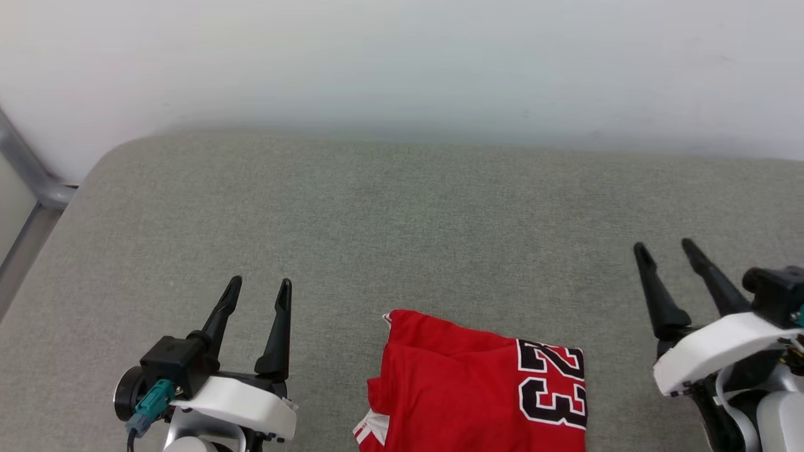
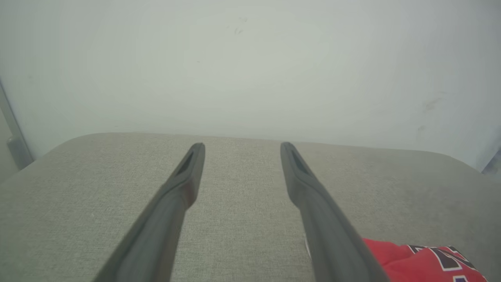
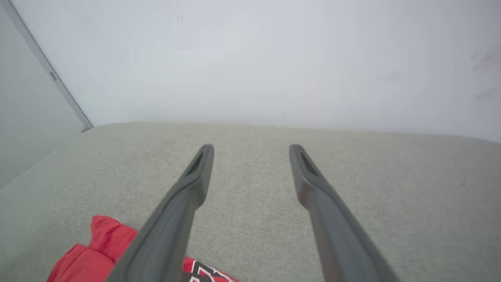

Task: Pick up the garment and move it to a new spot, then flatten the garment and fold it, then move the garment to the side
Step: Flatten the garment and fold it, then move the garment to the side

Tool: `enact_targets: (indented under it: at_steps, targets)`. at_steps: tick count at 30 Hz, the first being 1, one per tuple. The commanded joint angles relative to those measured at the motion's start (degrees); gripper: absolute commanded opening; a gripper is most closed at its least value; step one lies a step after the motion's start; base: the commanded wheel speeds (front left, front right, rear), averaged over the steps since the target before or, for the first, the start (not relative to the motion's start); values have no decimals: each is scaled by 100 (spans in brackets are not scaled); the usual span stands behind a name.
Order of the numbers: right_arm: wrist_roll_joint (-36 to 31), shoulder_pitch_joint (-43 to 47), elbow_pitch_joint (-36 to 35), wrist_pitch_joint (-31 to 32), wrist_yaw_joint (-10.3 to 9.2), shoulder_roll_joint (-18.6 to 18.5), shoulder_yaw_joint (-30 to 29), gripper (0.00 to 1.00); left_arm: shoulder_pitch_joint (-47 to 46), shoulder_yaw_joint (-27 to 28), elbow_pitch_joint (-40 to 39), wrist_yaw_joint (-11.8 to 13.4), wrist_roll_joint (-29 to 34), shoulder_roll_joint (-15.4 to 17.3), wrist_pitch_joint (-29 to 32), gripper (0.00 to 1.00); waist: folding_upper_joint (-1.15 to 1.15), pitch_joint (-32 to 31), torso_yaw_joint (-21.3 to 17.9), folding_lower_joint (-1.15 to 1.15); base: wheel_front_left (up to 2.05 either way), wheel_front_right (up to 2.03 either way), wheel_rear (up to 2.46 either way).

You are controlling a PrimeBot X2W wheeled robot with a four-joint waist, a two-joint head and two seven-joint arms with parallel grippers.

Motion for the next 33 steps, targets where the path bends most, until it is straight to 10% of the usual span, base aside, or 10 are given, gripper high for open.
enact_targets:
  at_steps: [1, 10, 33]
  targets:
    - [-154, 110, -121, -192, -2, 19, -94, 100, 39, 28, -7, 0, 27, 7, -23, 100, 0, -102, -99, 0, 0, 0, 0]
    - [-808, 1139, -604, -1065, -2, 246, -251, 100, 324, 127, 105, 133, 103, -26, -18, 100, 0, -425, -346, 0, 0, 0, 0]
    - [-161, 1643, -659, 190, -5, 233, -753, 100, 419, 462, 142, -13, 310, -193, -19, 100, 0, -380, -303, 0, 0, 0, 0]
